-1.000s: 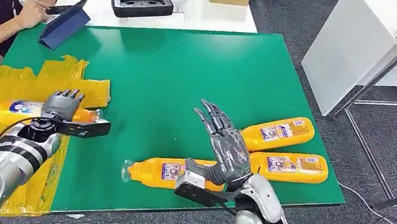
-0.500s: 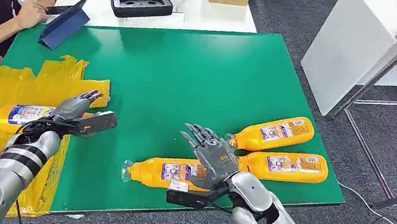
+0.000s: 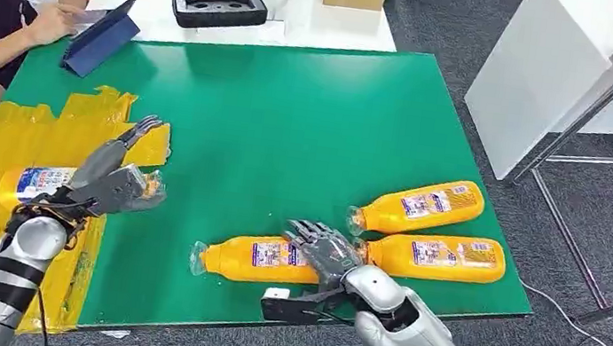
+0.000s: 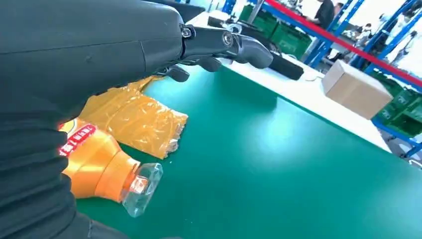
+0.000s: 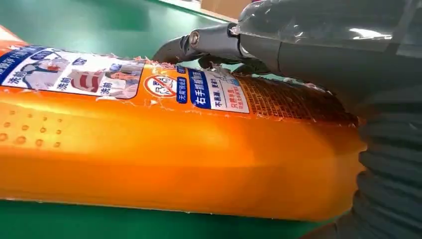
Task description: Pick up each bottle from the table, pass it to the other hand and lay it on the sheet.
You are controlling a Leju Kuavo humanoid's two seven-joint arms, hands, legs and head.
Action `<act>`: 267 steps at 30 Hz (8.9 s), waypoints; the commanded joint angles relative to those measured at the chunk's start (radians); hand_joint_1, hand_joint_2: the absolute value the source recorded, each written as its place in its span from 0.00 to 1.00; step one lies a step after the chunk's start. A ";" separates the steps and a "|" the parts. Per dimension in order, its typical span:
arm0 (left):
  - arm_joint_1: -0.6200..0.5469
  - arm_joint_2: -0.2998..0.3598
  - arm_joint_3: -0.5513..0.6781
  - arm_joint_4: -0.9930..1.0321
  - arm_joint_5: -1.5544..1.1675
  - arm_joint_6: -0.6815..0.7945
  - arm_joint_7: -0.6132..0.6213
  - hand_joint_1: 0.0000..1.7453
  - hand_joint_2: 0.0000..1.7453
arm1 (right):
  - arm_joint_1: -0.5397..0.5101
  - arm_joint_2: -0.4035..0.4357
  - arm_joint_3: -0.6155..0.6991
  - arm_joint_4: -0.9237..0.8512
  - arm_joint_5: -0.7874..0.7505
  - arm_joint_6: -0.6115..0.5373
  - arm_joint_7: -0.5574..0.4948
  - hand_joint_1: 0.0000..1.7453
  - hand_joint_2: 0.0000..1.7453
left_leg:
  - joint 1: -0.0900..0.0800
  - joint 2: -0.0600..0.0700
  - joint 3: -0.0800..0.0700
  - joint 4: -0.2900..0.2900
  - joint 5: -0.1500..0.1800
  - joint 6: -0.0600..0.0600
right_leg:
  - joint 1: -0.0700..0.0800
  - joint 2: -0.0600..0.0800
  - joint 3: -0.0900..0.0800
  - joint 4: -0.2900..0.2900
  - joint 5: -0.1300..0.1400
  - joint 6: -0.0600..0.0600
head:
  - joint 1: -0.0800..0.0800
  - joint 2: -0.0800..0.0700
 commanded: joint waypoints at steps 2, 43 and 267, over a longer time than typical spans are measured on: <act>0.001 0.009 0.009 -0.020 0.002 -0.007 0.002 0.00 1.00 | -0.037 0.010 0.064 0.112 -0.002 0.008 0.002 0.00 1.00 | 0.001 -0.001 0.006 0.000 -0.002 -0.001 | 0.000 0.001 0.006 -0.001 -0.001 -0.001 | 0.000 0.000; 0.136 -0.104 -0.084 -0.315 0.433 -0.118 -0.039 0.00 1.00 | 0.266 0.169 -0.518 -0.333 -0.281 -0.663 -0.275 1.00 1.00 | 0.000 -0.003 0.004 0.000 -0.002 -0.001 | -0.001 -0.001 0.004 0.001 -0.002 -0.001 | -0.001 0.000; 0.259 -0.088 0.066 -0.375 0.483 -0.206 -0.150 0.00 1.00 | -0.009 -0.291 -0.454 -0.209 -0.112 -0.061 -0.127 0.00 1.00 | -0.001 -0.004 0.007 0.000 -0.003 0.000 | -0.001 0.001 0.008 -0.001 -0.001 0.000 | 0.000 0.000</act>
